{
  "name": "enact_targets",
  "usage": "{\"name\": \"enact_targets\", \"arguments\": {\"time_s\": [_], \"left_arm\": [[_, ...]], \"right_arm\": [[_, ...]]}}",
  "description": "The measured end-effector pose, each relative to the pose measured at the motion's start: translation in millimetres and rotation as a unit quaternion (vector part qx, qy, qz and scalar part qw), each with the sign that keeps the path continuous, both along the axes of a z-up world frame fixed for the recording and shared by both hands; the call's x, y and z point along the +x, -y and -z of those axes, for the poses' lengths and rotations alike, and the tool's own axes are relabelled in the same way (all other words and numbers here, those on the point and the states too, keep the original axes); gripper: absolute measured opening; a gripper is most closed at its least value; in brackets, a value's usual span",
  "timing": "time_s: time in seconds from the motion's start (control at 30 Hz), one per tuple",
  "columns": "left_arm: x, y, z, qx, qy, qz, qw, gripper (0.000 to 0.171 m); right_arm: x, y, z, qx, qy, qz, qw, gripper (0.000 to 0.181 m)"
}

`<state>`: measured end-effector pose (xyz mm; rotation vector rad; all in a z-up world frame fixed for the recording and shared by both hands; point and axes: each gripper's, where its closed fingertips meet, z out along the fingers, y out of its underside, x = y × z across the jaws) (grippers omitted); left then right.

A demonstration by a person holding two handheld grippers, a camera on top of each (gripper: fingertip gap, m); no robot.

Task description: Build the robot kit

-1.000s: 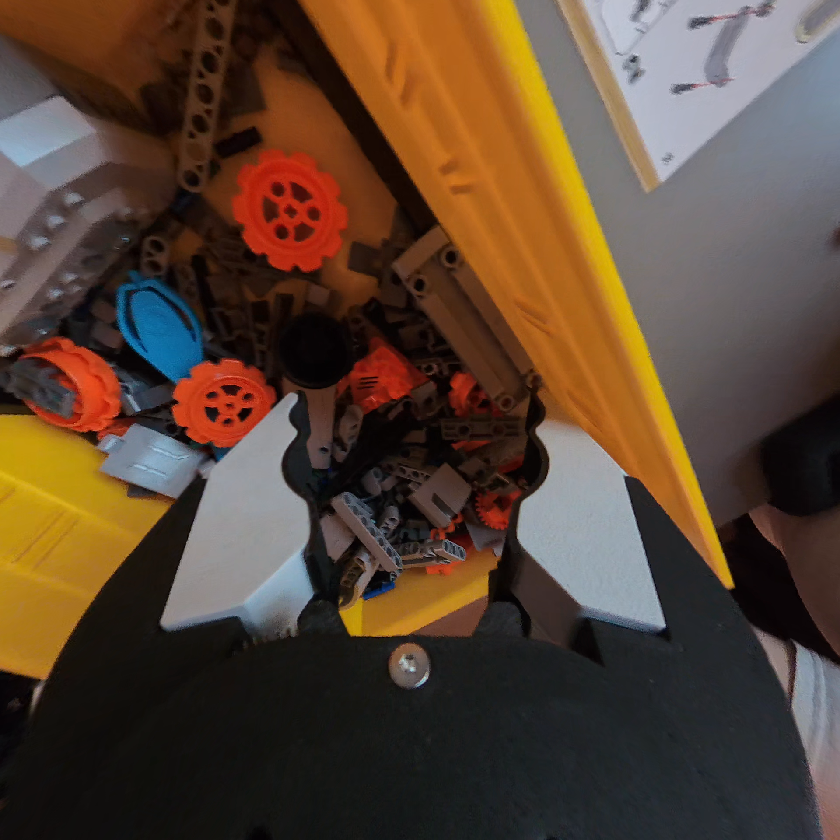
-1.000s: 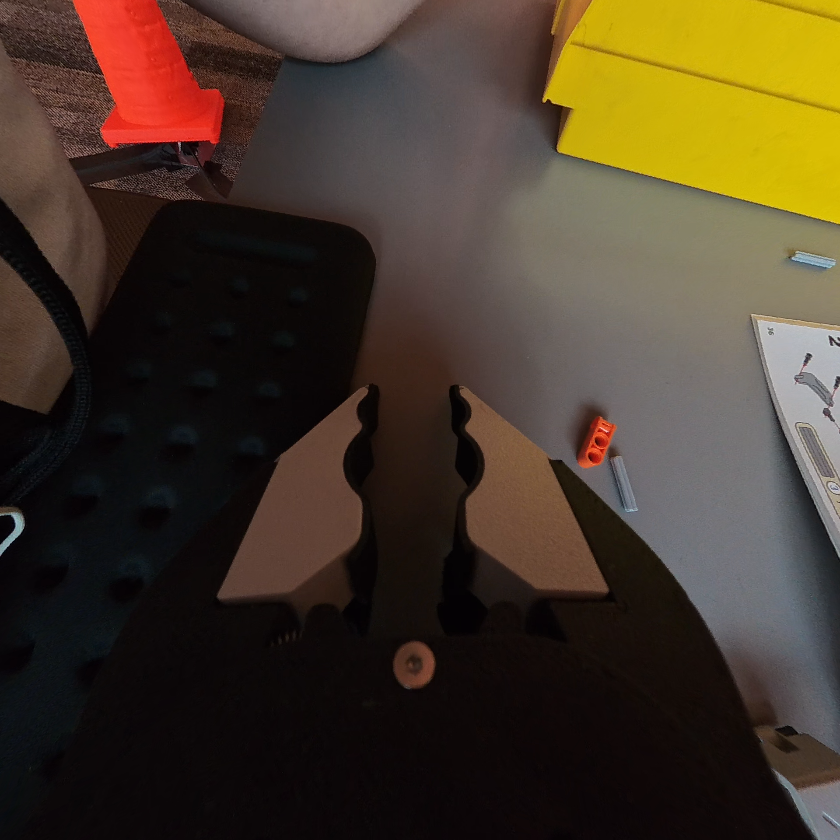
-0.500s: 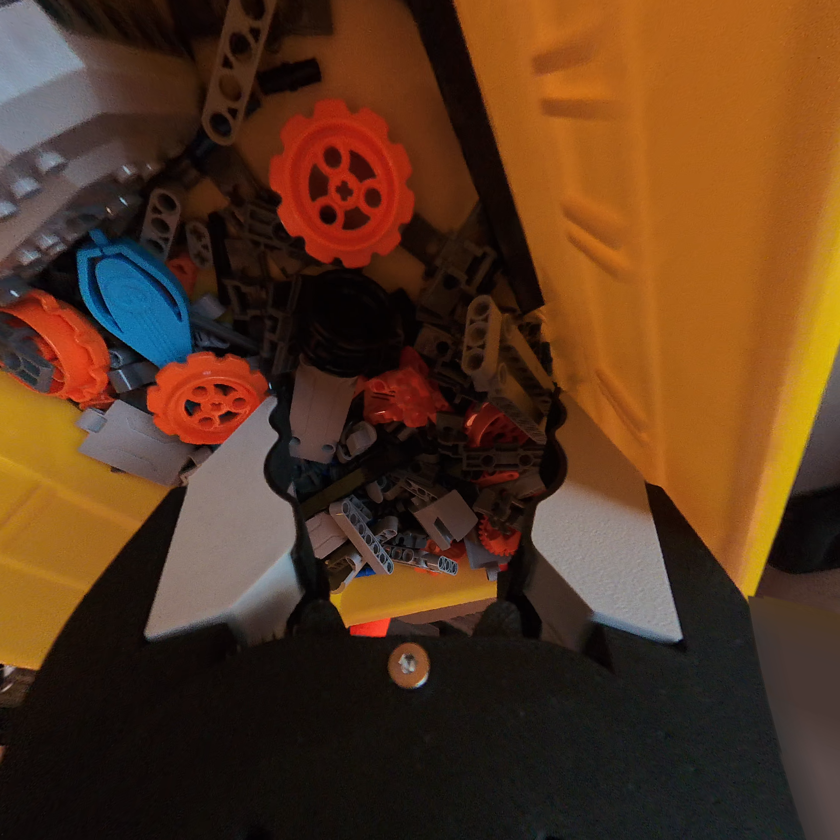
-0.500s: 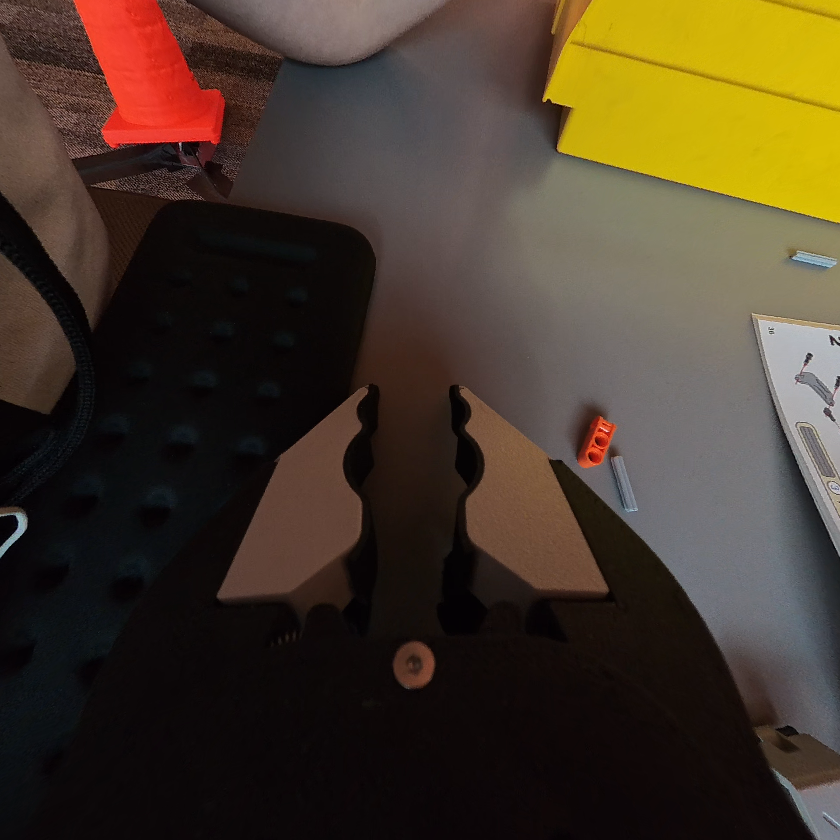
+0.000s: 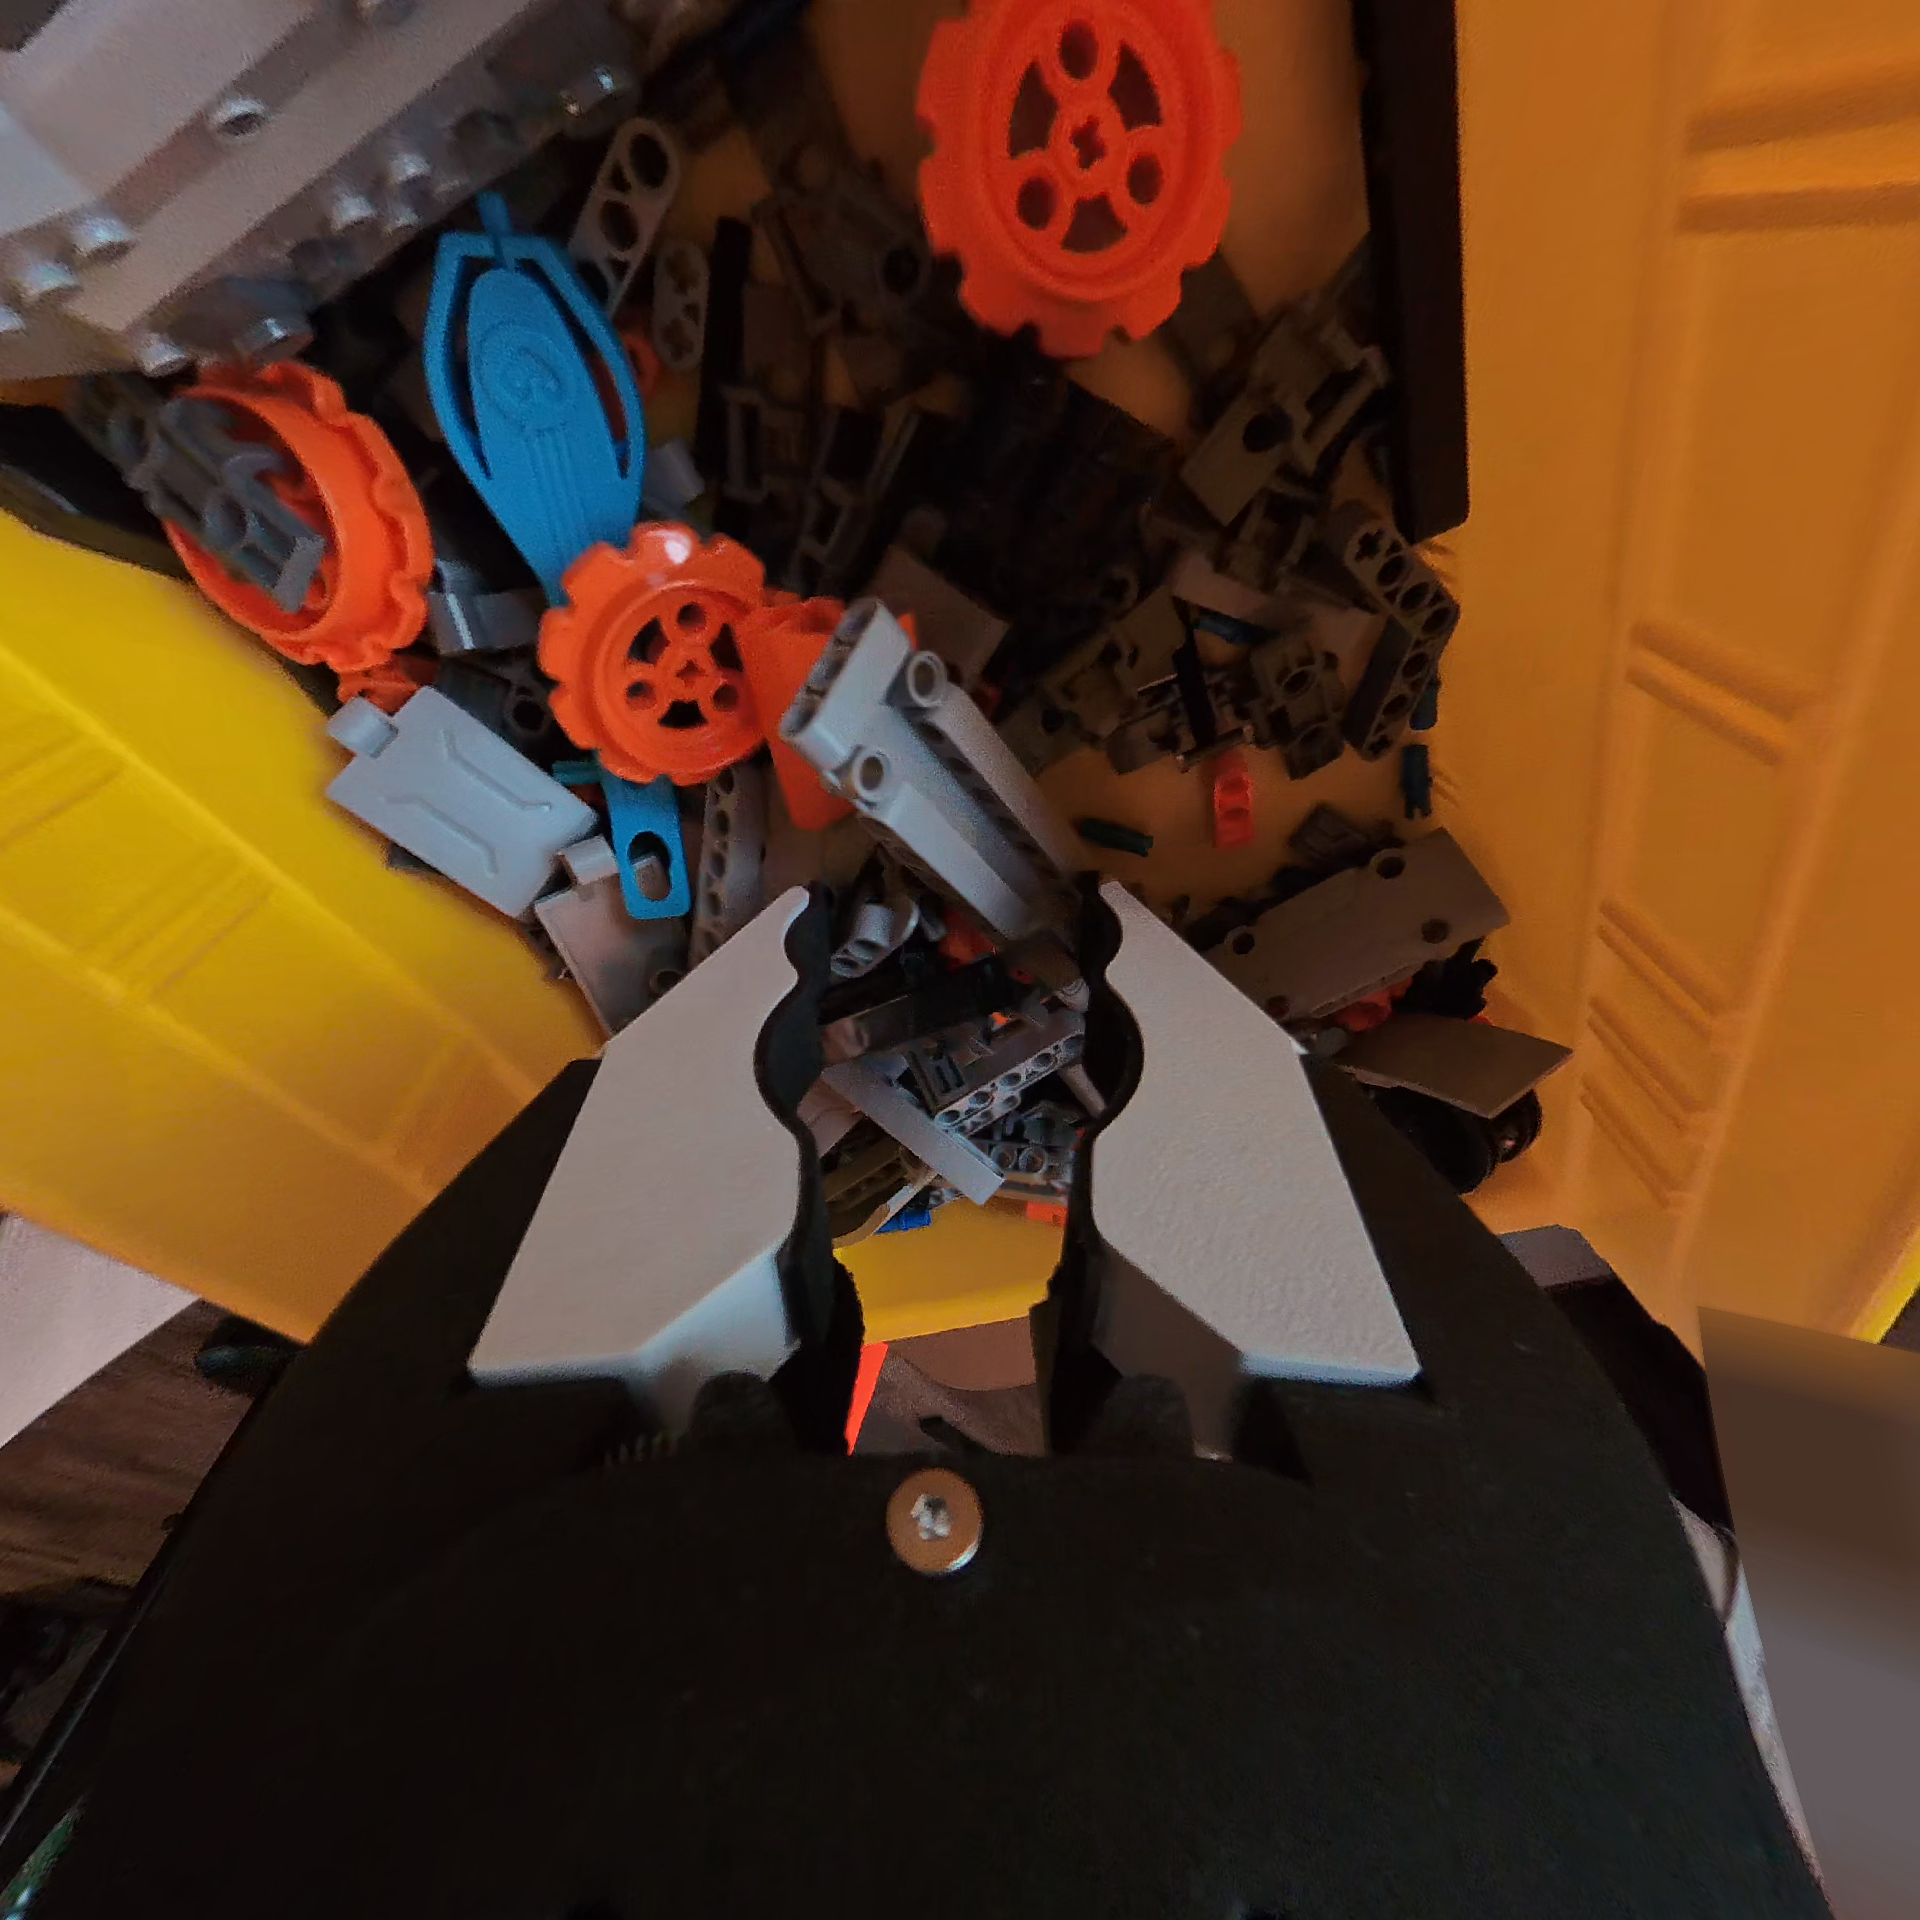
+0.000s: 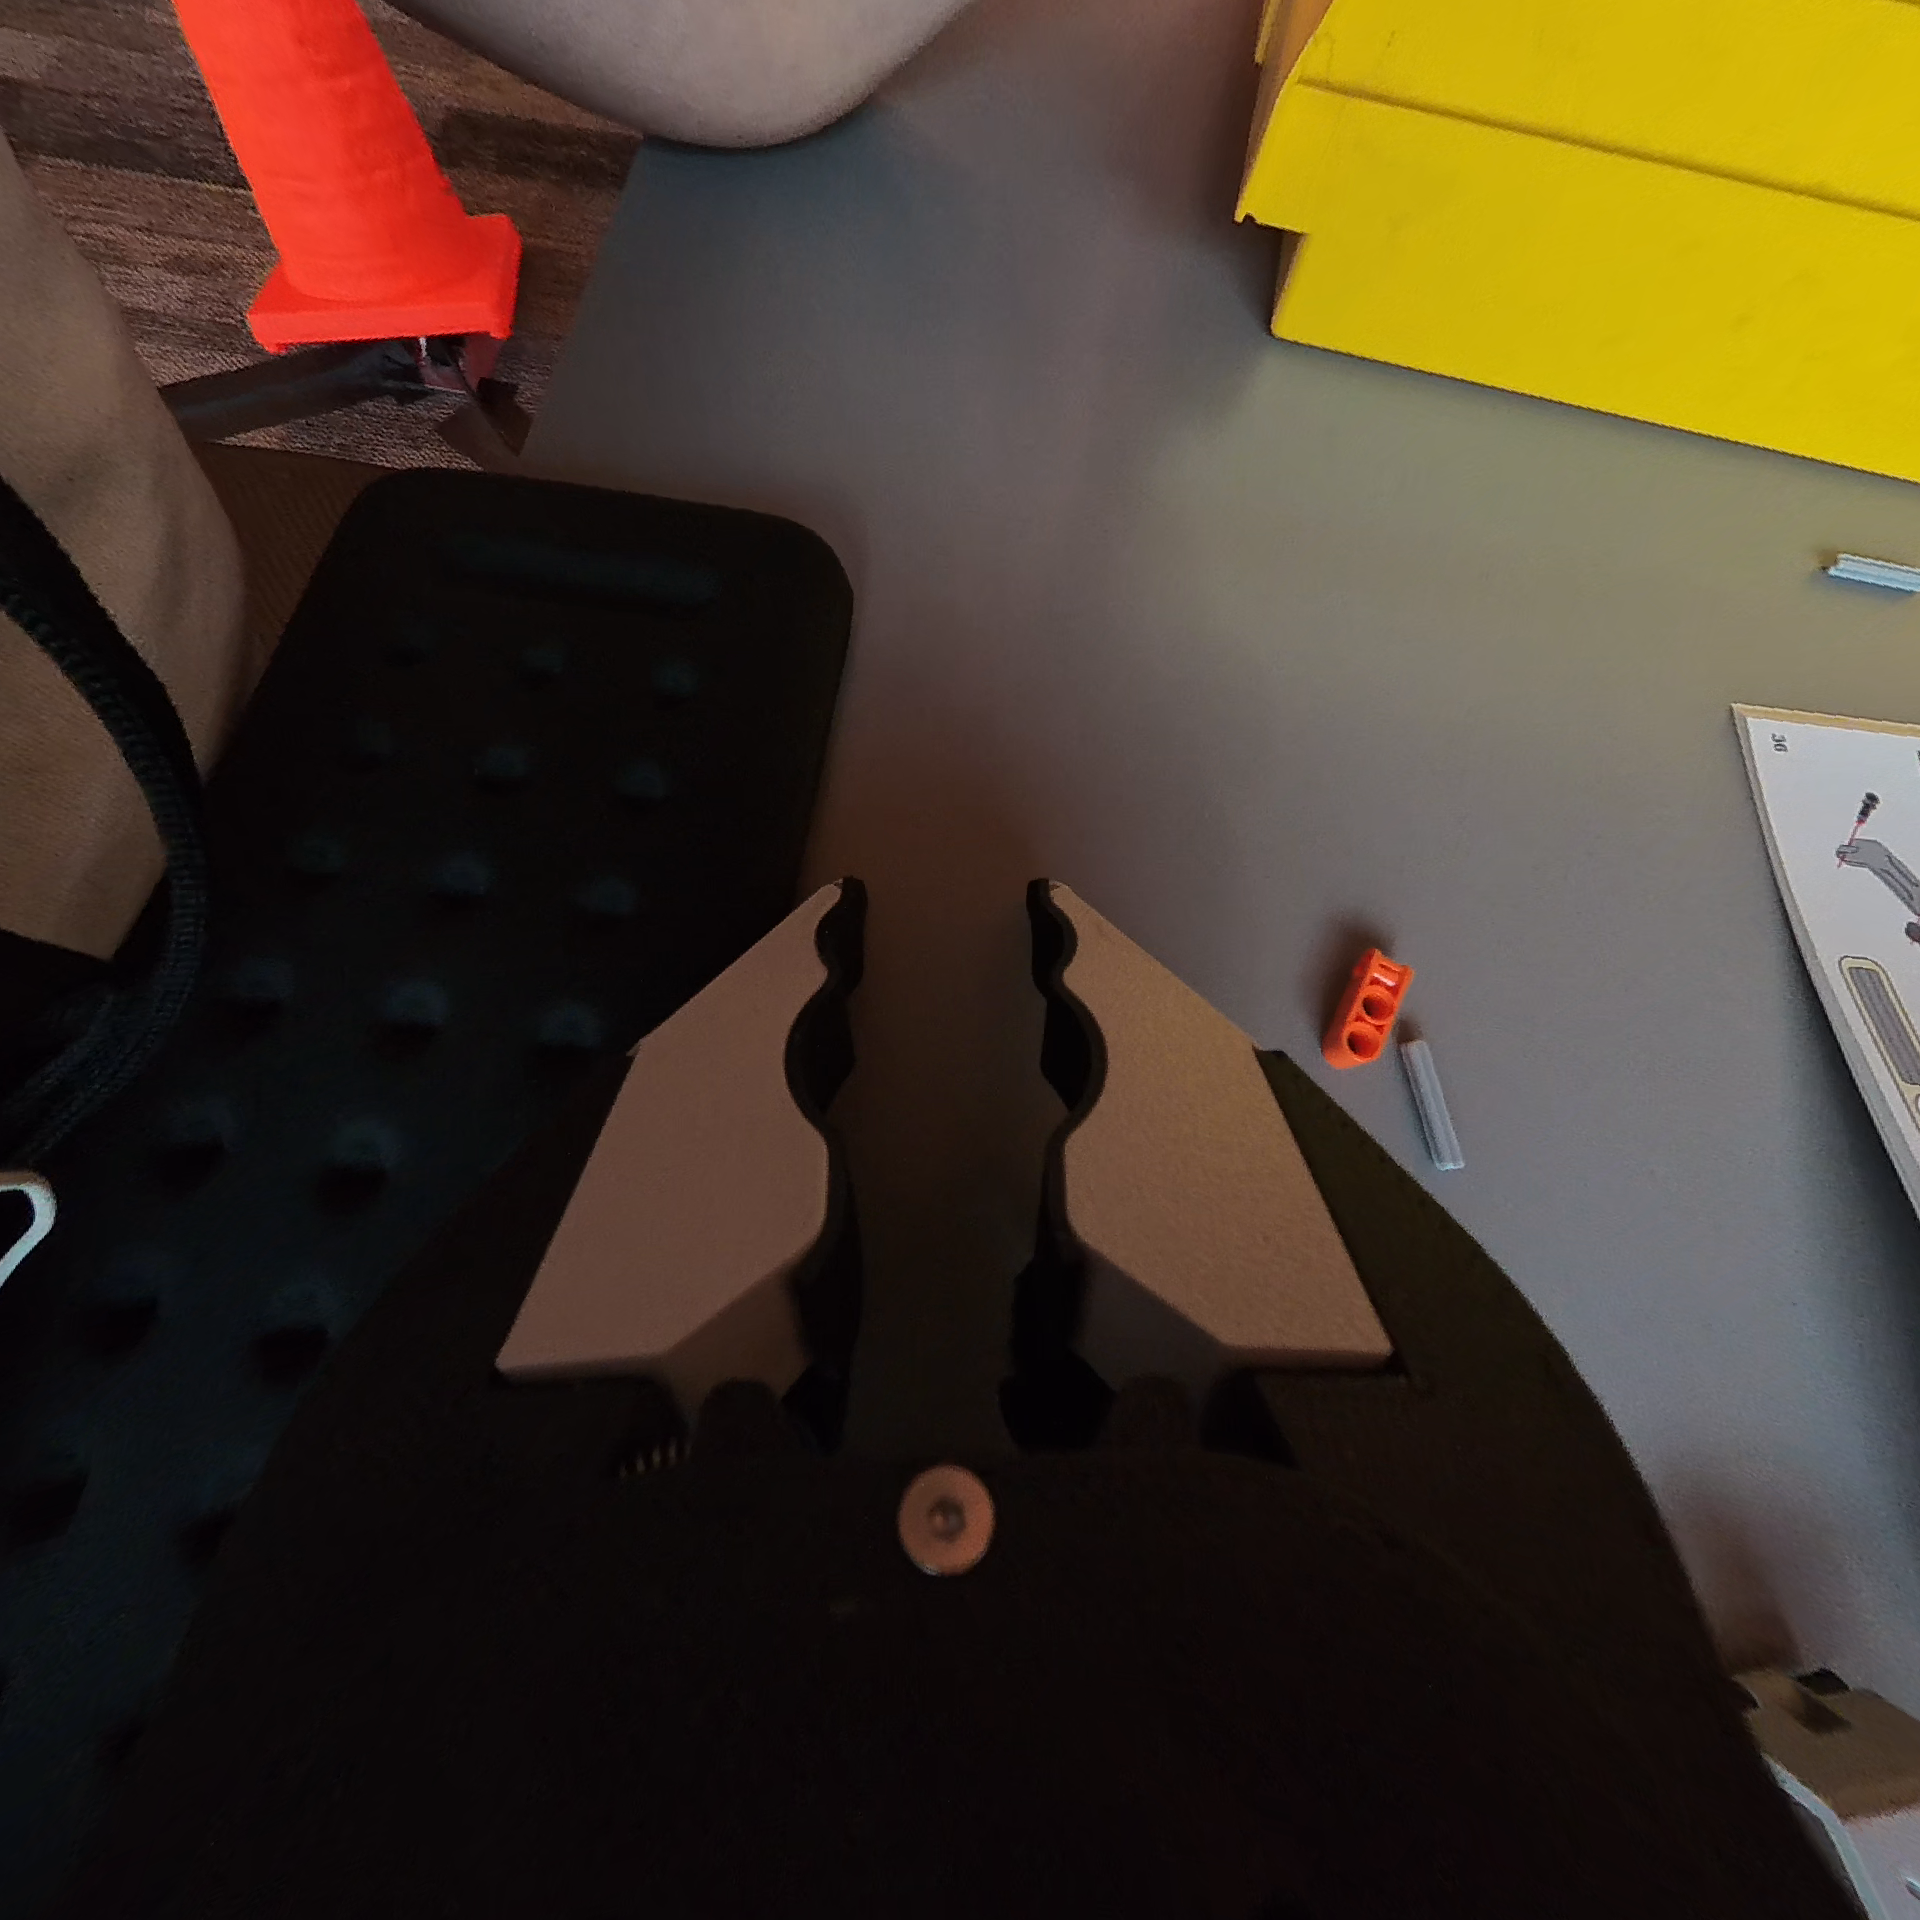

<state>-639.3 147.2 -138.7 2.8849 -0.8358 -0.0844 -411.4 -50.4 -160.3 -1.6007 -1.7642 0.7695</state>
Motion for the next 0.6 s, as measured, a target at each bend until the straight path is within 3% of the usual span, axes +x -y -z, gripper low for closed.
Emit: {"name": "enact_targets", "arguments": {"time_s": [0.4, 0.6], "left_arm": [[-19, -19, -17, 0.068, 0.000, -0.032, 0.997, 0.030], [-29, -31, -20, 0.093, -0.021, -0.048, 0.994, 0.040]], "right_arm": [[0, 0, 0, -0.001, 0.000, 0.001, 1.000, 0.032], [0, 0, 1, -0.009, 0.001, 0.002, 1.000, 0.032]]}}
